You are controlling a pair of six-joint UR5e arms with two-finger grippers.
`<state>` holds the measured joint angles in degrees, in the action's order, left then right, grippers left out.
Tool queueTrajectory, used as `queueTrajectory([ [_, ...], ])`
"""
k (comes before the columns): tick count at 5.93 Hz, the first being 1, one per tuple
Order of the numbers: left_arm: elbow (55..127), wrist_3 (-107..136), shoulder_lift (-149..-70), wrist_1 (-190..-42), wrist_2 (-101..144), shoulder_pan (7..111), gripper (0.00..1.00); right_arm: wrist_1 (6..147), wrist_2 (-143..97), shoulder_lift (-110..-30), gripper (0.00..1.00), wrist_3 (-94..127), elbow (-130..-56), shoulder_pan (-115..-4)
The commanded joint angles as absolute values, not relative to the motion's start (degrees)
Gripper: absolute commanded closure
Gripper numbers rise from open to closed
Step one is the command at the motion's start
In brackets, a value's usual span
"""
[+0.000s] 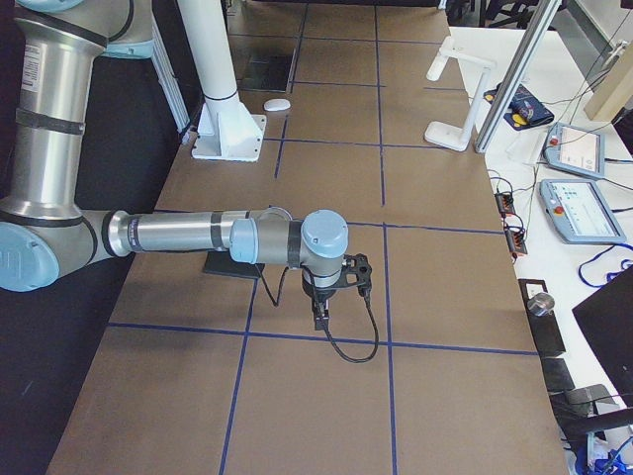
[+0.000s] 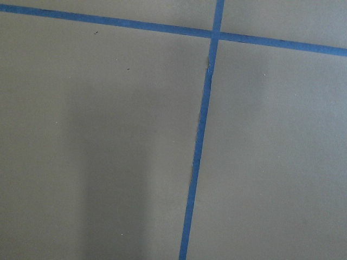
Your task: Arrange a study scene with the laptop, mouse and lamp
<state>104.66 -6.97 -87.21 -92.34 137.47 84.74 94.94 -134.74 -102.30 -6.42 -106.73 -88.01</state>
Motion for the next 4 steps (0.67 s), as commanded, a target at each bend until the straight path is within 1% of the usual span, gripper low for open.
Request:
queueTrajectory([
  [1,105.72,-6.68,-88.24,-98.29,142.80,82.72,0.00,95.01,-134.82,-102.30,0.00,-6.42,-106.70,-87.98],
  [3,106.95,-6.86,-87.89,-114.89,144.48,75.87,0.00,95.01,-134.82,-102.30,0.00,-6.42,-106.70,-87.89],
  [4,108.09,-6.94,-87.63,-116.44,151.37,74.28,0.00,94.92,-134.82,-102.30,0.00,-6.33,-106.70,-87.89],
])
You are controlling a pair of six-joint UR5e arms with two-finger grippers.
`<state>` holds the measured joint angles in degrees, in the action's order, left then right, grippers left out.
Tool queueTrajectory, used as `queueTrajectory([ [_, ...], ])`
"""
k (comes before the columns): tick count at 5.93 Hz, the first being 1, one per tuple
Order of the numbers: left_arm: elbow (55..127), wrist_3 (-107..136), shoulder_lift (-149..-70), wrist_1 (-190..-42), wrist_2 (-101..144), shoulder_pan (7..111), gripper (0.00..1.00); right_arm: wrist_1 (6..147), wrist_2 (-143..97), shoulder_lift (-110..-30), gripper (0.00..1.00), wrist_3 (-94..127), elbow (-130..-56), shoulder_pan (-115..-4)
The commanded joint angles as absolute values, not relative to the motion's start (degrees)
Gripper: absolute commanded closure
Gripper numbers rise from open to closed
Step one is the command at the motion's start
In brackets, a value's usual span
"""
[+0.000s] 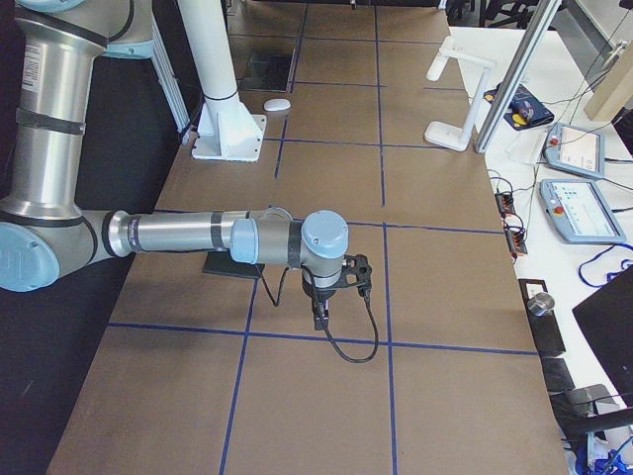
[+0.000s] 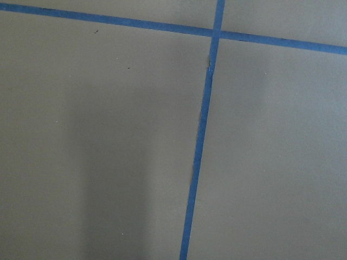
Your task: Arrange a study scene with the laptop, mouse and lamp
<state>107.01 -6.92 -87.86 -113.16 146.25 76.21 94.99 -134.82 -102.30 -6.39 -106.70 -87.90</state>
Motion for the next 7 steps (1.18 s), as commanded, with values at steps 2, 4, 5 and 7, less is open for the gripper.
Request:
queueTrajectory([
  [2,109.86,-6.95,-78.78,-137.20,152.93,66.84,0.00,95.01,-134.82,-102.30,0.00,-6.33,-106.70,-87.89],
  [4,116.60,0.22,-77.70,-137.20,152.67,56.30,0.00,94.92,-134.82,-102.30,0.00,-6.33,-106.70,-87.89],
  [5,118.02,0.70,-77.70,-137.20,152.67,53.38,0.00,94.92,-134.82,-102.30,0.00,-6.33,-106.70,-87.89],
  [7,119.09,0.70,-77.43,-137.29,152.49,48.62,0.01,94.92,-134.82,-102.30,0.00,-6.33,-106.70,-87.89],
])
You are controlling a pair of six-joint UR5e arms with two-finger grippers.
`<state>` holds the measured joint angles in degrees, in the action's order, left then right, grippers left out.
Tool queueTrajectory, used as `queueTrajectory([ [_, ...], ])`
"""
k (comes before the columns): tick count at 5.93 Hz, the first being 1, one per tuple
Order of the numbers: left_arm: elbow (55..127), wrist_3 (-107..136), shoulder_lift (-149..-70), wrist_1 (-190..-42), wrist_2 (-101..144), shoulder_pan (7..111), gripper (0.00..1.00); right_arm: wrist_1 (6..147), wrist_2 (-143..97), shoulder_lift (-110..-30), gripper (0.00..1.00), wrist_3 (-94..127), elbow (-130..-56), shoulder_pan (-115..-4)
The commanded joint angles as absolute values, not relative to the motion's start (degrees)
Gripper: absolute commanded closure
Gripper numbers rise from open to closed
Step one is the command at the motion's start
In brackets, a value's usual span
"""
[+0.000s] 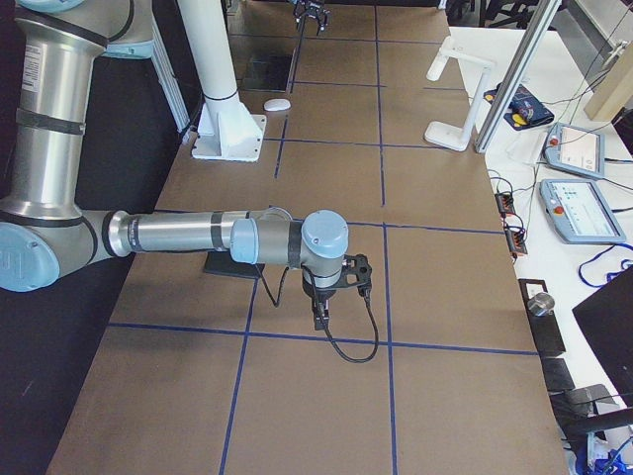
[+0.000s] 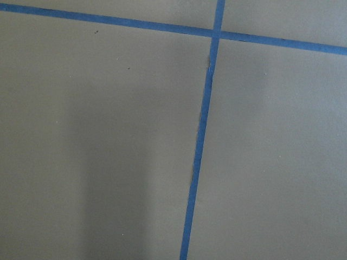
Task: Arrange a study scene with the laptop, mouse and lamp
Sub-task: 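Lower the left gripper and grasp the dark grey laptop's edge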
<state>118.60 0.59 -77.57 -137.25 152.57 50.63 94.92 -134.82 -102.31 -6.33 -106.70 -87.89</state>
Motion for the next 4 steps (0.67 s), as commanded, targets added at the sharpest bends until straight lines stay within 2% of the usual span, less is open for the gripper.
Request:
queueTrajectory([
  [1,119.09,0.36,-76.82,-137.29,152.40,47.47,0.01,94.92,-134.82,-102.30,0.00,-6.33,-106.70,-87.89],
  [3,118.92,-1.39,-74.37,-137.29,152.23,46.76,0.03,95.01,-134.82,-102.30,0.00,-6.33,-106.61,-87.80],
  [4,118.83,-0.45,-74.27,-136.50,152.66,47.37,0.00,95.01,-134.82,-102.30,0.00,-6.33,-106.70,-87.80],
])
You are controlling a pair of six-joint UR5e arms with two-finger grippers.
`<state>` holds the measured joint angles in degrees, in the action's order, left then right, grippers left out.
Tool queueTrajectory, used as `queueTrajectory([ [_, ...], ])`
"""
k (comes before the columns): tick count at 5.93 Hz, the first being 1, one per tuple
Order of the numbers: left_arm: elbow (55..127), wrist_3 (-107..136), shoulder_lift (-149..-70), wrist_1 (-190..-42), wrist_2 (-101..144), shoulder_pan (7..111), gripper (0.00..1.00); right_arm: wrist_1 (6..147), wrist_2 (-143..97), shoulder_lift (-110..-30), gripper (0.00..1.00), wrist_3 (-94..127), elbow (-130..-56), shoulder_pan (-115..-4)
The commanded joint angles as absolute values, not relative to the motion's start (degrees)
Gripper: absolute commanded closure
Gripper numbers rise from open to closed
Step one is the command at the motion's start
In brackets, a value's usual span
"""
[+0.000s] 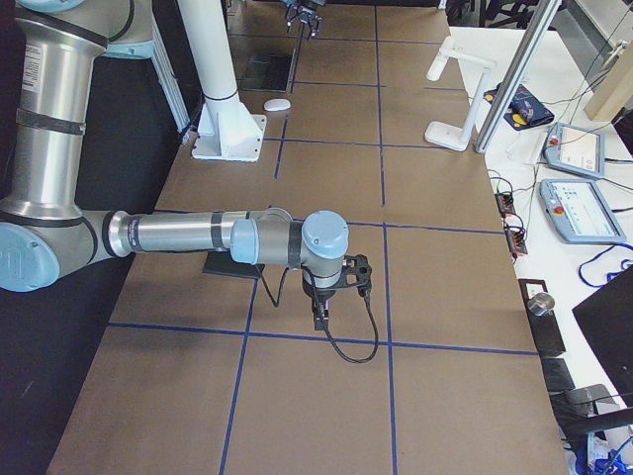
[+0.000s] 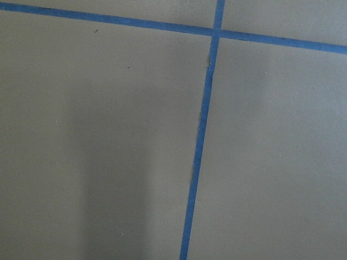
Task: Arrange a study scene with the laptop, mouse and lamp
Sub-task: 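Lower the left gripper and grasp the dark grey laptop's edge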
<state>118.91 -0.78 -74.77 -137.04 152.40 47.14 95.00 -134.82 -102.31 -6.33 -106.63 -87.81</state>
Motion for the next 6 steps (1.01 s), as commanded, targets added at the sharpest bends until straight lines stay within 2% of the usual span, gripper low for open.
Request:
queueTrajectory([
  [1,120.74,2.61,-74.18,-134.41,152.84,50.07,0.00,95.01,-134.82,-102.30,0.00,-6.33,-106.70,-87.80],
  [3,126.61,3.07,-74.18,-122.85,152.23,51.41,0.00,94.92,-134.82,-102.30,0.00,-6.33,-106.70,-87.80],
  [4,132.39,3.69,-74.18,-113.65,148.57,52.90,0.00,94.92,-134.82,-102.30,0.00,-6.33,-106.70,-87.80],
  [6,133.59,-9.91,-72.35,-112.86,138.55,49.32,0.00,94.92,-134.82,-102.30,0.00,-6.33,-106.79,-87.80],
])
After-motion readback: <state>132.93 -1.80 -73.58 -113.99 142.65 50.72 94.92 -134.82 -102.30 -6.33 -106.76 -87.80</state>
